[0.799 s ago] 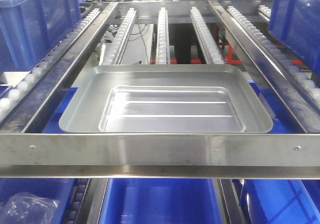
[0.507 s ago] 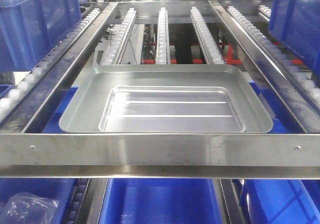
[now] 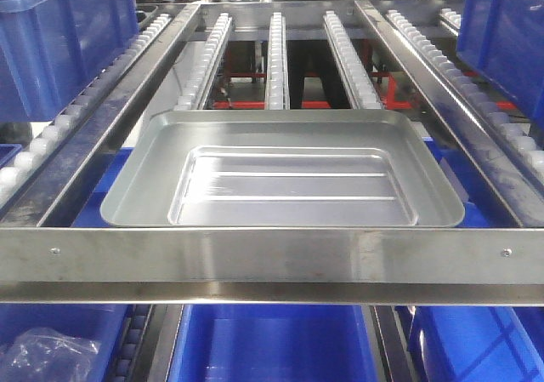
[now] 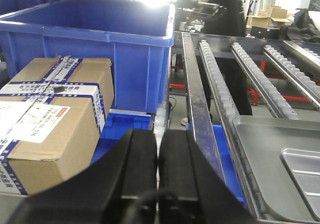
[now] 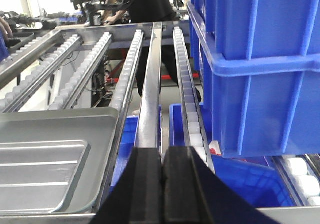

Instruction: Grab silver tray and place in blue box

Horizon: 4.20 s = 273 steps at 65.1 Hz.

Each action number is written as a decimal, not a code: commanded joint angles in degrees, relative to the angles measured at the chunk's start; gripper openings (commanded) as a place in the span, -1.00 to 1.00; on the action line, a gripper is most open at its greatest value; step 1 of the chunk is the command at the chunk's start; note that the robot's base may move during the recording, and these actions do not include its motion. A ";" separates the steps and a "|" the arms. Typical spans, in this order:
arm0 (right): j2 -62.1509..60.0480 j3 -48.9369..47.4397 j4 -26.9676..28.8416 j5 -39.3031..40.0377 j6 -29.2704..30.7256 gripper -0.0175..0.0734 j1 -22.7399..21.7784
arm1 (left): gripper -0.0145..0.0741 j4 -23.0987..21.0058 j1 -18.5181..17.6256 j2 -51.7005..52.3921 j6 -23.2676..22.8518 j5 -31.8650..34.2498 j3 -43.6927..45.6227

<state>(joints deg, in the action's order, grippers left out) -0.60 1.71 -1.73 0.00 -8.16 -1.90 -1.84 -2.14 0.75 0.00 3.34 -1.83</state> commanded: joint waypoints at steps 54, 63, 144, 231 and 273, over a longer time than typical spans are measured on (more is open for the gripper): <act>68.57 -43.05 4.33 -26.46 0.43 -0.50 -0.11 | -0.67 -15.72 -0.29 -63.06 0.00 -29.27 42.64; 76.11 -46.81 5.30 -28.47 0.43 -0.49 1.14 | -0.67 -16.80 -3.71 -71.45 0.00 -29.68 46.05; 103.30 -76.16 -1.38 -36.16 -14.96 -0.49 20.41 | -0.67 6.86 -30.37 -109.18 -30.78 -46.35 87.64; 103.30 -76.61 -0.68 -36.74 -14.96 0.34 20.41 | 0.11 6.87 -30.37 -109.18 -30.20 -48.02 87.64; 106.16 -76.62 -0.68 -35.07 -14.96 0.34 20.41 | -0.08 6.72 -30.37 -112.61 -30.20 -46.79 87.64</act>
<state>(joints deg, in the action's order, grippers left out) 108.35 -73.17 -2.34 -37.27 -23.67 18.62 5.12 -32.00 -114.16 -30.19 -44.58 84.18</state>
